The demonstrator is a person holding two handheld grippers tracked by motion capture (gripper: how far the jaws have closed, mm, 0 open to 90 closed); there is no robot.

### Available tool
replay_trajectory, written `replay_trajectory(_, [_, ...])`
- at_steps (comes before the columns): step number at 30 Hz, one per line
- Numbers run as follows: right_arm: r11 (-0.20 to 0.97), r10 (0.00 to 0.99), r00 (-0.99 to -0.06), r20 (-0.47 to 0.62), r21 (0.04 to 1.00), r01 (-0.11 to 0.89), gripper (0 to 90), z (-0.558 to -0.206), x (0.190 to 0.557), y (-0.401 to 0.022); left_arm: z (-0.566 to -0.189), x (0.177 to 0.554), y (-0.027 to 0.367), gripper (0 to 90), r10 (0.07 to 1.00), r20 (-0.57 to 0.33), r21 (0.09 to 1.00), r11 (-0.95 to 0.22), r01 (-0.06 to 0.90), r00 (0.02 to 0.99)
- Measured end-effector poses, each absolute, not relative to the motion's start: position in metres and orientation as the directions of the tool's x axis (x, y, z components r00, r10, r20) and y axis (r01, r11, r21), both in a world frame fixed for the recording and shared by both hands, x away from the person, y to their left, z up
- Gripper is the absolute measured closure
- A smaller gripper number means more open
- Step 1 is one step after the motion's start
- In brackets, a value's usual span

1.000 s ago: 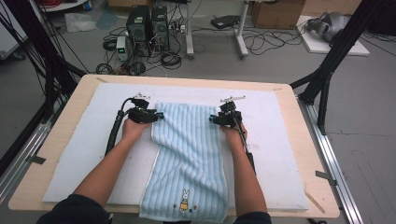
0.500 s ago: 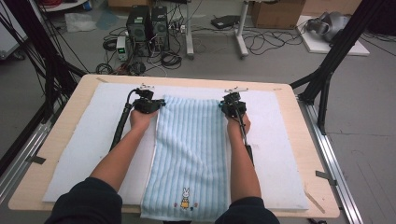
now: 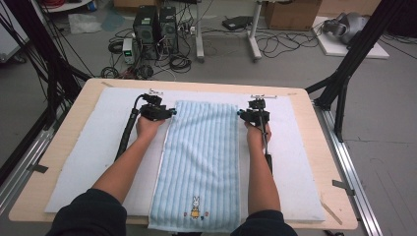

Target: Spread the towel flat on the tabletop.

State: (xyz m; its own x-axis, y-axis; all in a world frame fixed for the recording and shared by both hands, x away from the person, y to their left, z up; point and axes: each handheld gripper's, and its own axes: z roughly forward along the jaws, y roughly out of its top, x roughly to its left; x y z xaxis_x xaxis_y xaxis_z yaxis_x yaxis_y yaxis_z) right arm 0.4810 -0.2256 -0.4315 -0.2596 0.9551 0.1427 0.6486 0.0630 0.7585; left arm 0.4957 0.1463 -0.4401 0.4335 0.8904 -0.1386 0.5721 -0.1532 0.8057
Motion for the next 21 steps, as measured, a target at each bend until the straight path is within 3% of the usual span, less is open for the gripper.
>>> replay_trajectory(6, [0.101,0.937,-0.316,0.151,0.749,0.655,60.7,-0.441,0.463,-0.219,-0.45,0.51,0.138,55.5,0.893,-0.117,0.817,-0.163,0.554,0.435])
replay_trajectory(9, [0.092,0.928,-0.333,0.168,0.762,0.641,59.7,-0.44,0.45,-0.227,-0.451,0.519,0.13,58.8,0.886,-0.079,0.795,-0.221,0.565,0.457])
replay_trajectory(11, [0.094,0.925,-0.34,0.169,0.766,0.636,58.4,-0.439,0.444,-0.234,-0.45,0.521,0.123,69.2,0.871,-0.02,0.792,-0.286,0.54,0.491])
replay_trajectory(12, [0.091,0.927,-0.335,0.166,0.768,0.634,58.0,-0.438,0.441,-0.238,-0.45,0.522,0.119,85.6,0.866,-0.016,0.792,-0.295,0.535,0.5])
replay_trajectory(14, [0.068,0.928,-0.323,0.185,0.77,0.634,57.7,-0.437,0.438,-0.246,-0.449,0.523,0.116,87.7,0.889,0.014,0.791,-0.289,0.539,0.457])
replay_trajectory(17, [0.06,0.932,-0.312,0.185,0.77,0.635,57.7,-0.436,0.433,-0.251,-0.45,0.526,0.122,87.6,0.931,-0.01,0.797,-0.213,0.565,0.364])
replay_trajectory(19, [0.062,0.932,-0.312,0.184,0.769,0.637,57.7,-0.437,0.431,-0.251,-0.45,0.526,0.121,82.5,0.937,0.017,0.799,-0.223,0.559,0.349])
replay_trajectory(21, [0.066,0.93,-0.318,0.187,0.763,0.643,57.7,-0.44,0.431,-0.249,-0.45,0.525,0.124,60.0,0.942,-0.011,0.8,-0.193,0.568,0.336])
